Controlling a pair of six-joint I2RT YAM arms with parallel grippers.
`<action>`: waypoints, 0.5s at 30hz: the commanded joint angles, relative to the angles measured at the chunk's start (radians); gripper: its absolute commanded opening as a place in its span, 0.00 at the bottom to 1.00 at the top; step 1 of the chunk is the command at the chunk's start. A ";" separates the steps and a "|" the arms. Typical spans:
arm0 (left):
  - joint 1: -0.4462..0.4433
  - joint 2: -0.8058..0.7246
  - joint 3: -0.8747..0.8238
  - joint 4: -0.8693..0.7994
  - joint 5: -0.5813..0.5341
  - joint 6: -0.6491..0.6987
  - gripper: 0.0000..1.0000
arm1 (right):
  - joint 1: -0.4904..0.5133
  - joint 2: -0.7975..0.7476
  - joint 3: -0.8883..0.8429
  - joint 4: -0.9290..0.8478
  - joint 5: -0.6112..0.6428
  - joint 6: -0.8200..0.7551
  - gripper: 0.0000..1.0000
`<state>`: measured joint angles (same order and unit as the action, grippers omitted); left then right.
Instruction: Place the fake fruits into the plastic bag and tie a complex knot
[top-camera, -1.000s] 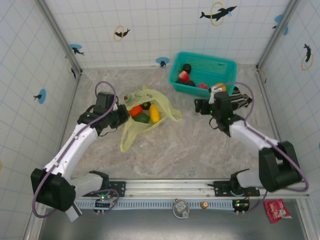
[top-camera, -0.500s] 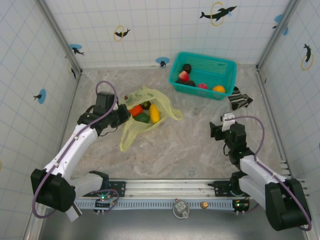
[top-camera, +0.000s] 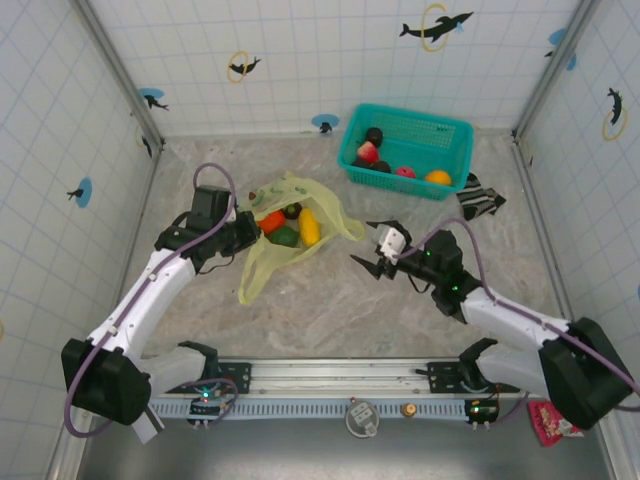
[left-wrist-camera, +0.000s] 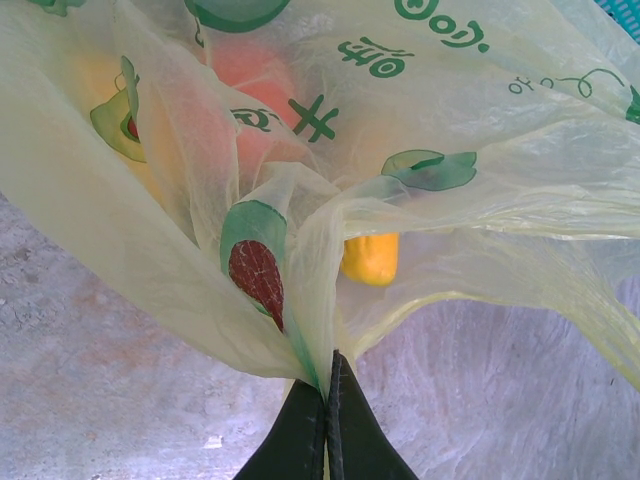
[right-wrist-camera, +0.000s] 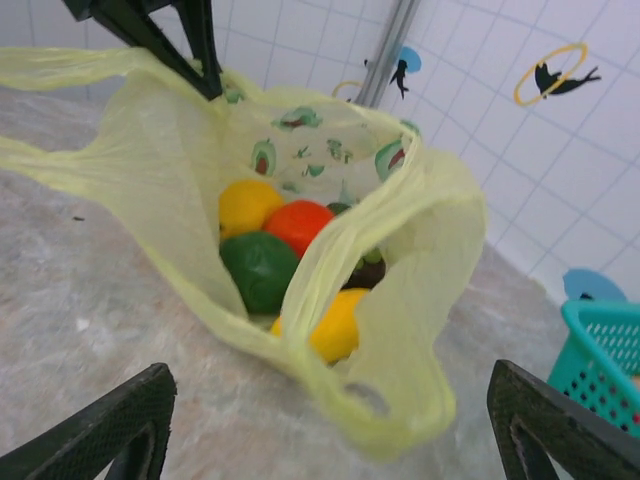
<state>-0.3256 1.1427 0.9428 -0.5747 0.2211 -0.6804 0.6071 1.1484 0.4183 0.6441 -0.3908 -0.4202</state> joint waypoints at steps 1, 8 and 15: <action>0.009 -0.017 -0.006 -0.021 -0.002 0.016 0.00 | 0.009 0.106 0.096 0.048 -0.008 -0.036 0.78; 0.008 -0.021 0.054 -0.045 0.005 0.030 0.00 | 0.015 0.101 0.127 0.004 -0.006 0.029 0.13; -0.017 0.055 0.212 -0.060 0.043 0.070 0.00 | 0.028 0.001 0.490 -0.467 0.191 0.335 0.00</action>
<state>-0.3286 1.1664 1.0790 -0.6281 0.2325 -0.6495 0.6277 1.1973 0.7143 0.3782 -0.2951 -0.2562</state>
